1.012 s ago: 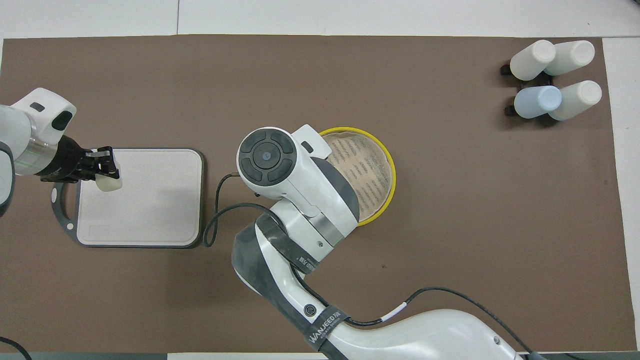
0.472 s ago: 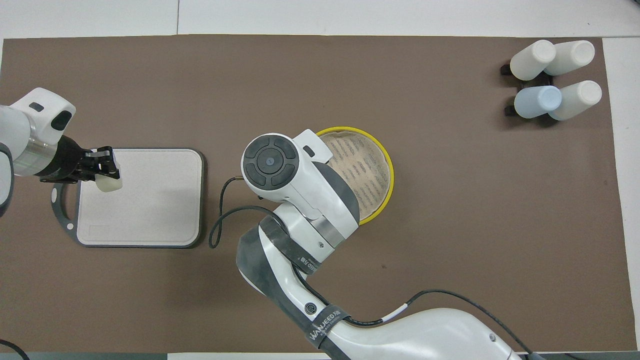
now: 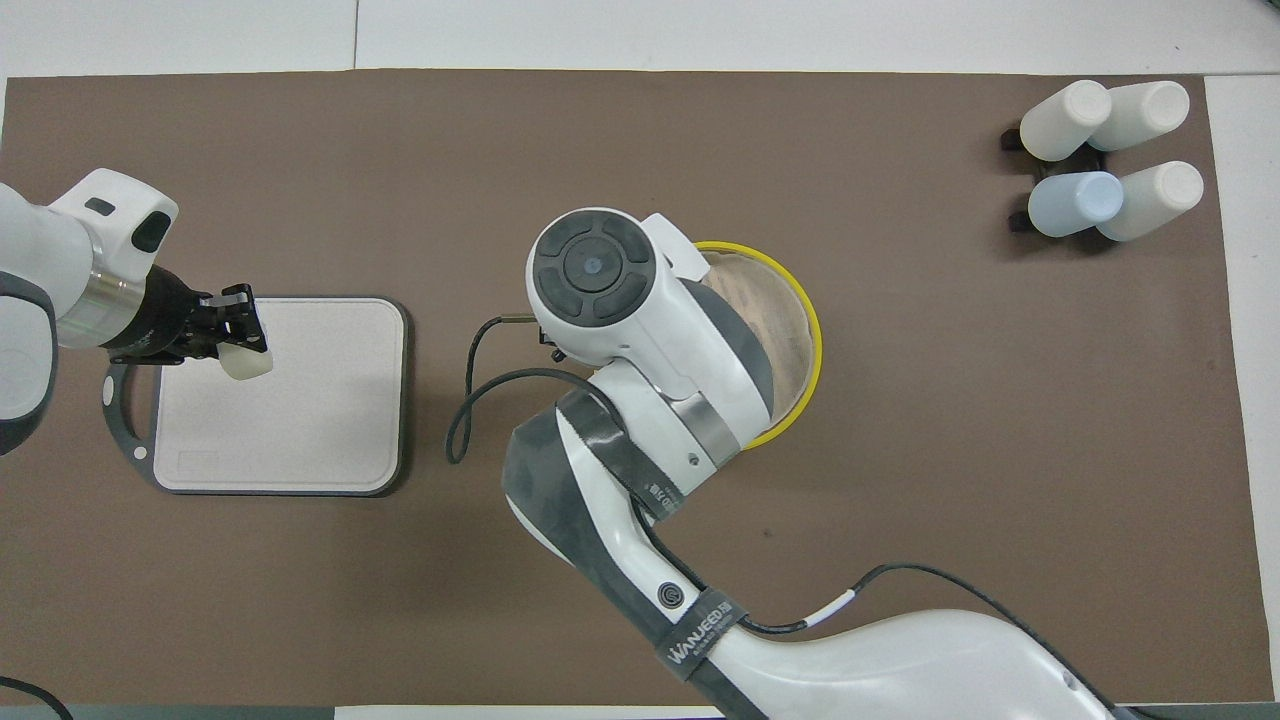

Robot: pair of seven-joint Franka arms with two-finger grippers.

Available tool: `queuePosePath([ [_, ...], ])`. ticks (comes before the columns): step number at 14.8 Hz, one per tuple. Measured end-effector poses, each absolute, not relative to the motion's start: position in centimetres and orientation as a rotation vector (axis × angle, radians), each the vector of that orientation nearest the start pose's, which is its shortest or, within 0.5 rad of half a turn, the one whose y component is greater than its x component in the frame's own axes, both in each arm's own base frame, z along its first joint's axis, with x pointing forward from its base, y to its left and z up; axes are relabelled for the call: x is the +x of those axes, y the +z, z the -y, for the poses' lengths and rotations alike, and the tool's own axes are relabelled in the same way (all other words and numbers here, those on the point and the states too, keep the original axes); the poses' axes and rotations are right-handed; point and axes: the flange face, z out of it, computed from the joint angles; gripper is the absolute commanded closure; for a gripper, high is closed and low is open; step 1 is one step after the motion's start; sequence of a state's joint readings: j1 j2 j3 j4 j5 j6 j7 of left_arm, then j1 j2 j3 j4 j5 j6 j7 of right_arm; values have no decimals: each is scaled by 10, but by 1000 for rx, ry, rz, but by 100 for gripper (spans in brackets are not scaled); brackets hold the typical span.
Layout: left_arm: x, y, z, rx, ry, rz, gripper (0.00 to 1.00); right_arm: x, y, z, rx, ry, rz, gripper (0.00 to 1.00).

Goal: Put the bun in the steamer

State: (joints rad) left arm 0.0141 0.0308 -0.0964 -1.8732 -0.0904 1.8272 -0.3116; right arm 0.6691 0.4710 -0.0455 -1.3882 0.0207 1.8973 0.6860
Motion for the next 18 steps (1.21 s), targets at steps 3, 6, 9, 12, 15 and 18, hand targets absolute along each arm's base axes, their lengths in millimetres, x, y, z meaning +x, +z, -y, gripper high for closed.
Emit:
queuePosePath([
  [3,558,509,97,-3177,125,522,69,594,496,-330,-3092,-5,-18,100],
  [6,549,528,160,-3159,91,665,69,624,535,-228,-3078,-55,111,100],
  [9,537,536,240,-3166,86,697,69,646,543,-138,-3080,-72,185,100],
  [12,545,508,338,-3166,143,748,69,653,538,-77,-3078,-33,157,100],
  [15,547,449,407,-3162,184,720,69,649,532,-72,-3074,35,196,100],
  [18,543,404,450,-3148,158,680,69,643,526,-89,-3068,90,242,100],
])
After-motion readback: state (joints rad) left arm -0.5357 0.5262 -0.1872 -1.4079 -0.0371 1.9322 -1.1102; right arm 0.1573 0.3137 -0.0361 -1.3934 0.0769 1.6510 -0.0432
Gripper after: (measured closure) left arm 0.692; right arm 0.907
